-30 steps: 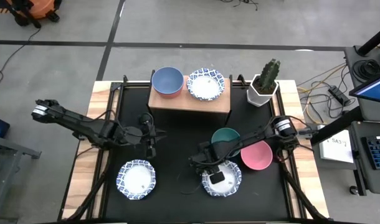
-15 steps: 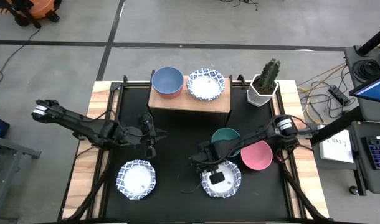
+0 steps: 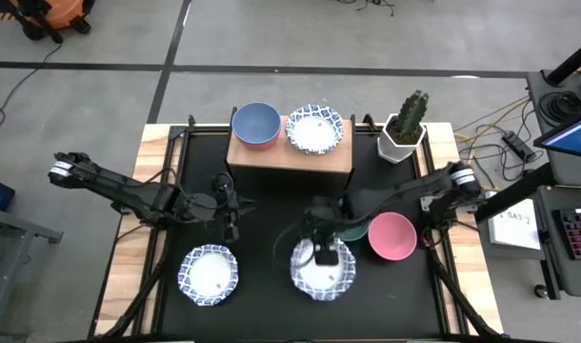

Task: Place and stack bowls onto a shelf
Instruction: Stack the white bowl on top of the white bowl on the shelf

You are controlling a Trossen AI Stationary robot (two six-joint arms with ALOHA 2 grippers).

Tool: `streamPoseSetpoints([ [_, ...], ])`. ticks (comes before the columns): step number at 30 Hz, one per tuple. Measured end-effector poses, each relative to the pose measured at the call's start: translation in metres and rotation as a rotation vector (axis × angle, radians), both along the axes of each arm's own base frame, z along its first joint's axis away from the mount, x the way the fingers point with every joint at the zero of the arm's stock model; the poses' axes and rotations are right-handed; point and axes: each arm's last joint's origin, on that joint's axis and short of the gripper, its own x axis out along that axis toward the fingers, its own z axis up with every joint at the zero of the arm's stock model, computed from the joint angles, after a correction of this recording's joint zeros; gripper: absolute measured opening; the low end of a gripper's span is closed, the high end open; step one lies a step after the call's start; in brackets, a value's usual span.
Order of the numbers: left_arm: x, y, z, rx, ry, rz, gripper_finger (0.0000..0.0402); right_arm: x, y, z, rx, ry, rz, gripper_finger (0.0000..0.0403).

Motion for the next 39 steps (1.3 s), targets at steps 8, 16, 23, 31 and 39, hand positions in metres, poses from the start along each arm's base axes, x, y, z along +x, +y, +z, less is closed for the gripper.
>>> streamPoseSetpoints([
  [8,0.0,0.0,0.0,0.002,0.0,-0.001,0.0068,-0.033,-0.075,0.067,0.143,-0.184,-0.411,0.0012],
  [16,0.0,0.0,0.0,0.012,0.003,-0.006,0.0068,-0.08,-0.16,0.11,0.129,-0.361,-0.858,0.0012],
  [23,0.0,0.0,0.0,0.015,0.004,-0.009,0.0068,-0.1,-0.21,0.137,0.025,-0.466,-1.001,0.0012],
  [31,0.0,0.0,0.0,0.016,0.004,-0.008,0.0068,-0.09,-0.256,0.127,-0.077,-0.409,-1.03,0.0012],
  [39,0.0,0.0,0.0,0.019,0.006,-0.01,0.0068,-0.075,-0.281,0.112,-0.112,-0.32,-1.023,0.0012],
])
